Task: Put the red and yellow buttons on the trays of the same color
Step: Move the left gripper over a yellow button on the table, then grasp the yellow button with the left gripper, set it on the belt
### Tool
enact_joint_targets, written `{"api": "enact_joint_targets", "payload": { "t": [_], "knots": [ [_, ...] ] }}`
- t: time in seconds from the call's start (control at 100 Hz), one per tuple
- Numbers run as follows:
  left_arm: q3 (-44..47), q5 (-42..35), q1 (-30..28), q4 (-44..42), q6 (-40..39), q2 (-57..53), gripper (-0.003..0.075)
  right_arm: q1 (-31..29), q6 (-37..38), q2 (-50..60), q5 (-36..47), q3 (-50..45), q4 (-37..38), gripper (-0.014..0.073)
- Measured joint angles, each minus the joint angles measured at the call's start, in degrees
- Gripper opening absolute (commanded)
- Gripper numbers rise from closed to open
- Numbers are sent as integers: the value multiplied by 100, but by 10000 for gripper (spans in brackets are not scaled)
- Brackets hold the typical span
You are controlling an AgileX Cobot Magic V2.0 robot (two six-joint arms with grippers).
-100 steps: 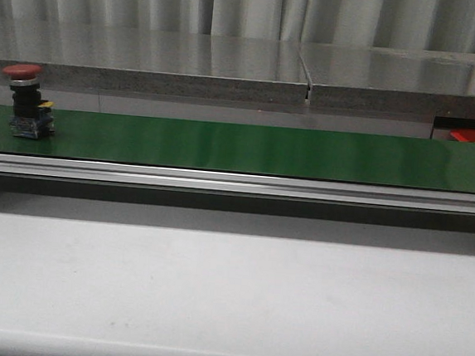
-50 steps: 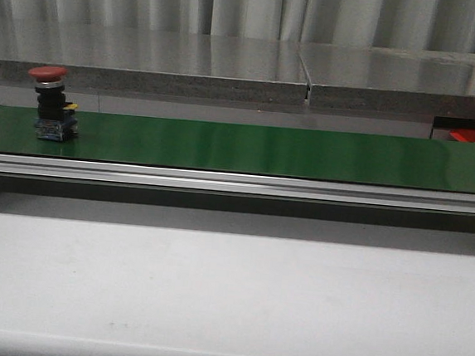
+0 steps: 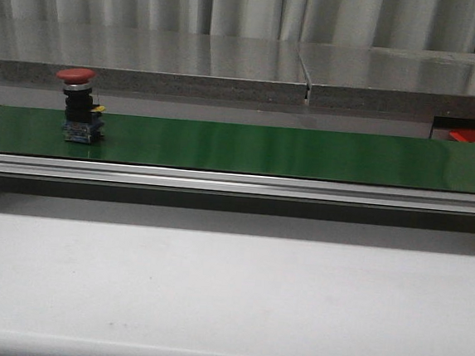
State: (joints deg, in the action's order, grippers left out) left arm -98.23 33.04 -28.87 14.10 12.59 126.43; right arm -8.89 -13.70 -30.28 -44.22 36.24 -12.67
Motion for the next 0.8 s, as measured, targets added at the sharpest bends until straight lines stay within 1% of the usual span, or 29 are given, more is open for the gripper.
{"api": "enact_joint_targets", "payload": {
  "t": [0.02, 0.03, 0.06, 0.08, 0.09, 0.14, 0.23, 0.24, 0.27, 0.54, 0.68, 0.8],
  "knots": [
    [0, 4, 0, 3, 0, 0, 314, 0, 0, 0, 0, 0, 0, -118],
    [0, 4, 0, 3, 0, 0, 281, 0, 0, 0, 0, 0, 0, -118],
    [-13, 14, 0, 3, 0, 0, 249, 0, 0, 0, 0, 0, 0, -118],
    [-27, 14, 0, 14, 0, 0, 205, 0, 0, 0, 0, 0, 0, -118],
    [-39, 14, 0, 13, 0, 0, 205, 0, 0, 0, 0, 0, 0, -118],
    [-51, 17, 0, 13, 0, 0, 122, 0, 0, 0, 0, 0, 0, -118],
    [-51, 39, 0, 41, 0, 0, 22, 0, 0, 0, 0, 0, 0, -118],
    [-51, 49, 0, 51, 0, 0, 1, 0, 0, 0, 0, 0, 0, -118],
    [-51, 61, 0, 50, 0, -25, -15, 0, 0, 0, 0, 0, 0, -118],
    [-51, 347, 158, 336, -11, -676, -19, 0, 0, 4, 0, 0, 0, -118],
    [-54, 669, 395, 418, -22, -1171, -19, 0, 0, 4, 0, 0, 0, -118],
    [-54, 932, 708, 426, -22, -1528, -19, 0, 0, 4, 0, 0, 0, -118]
  ]
}}
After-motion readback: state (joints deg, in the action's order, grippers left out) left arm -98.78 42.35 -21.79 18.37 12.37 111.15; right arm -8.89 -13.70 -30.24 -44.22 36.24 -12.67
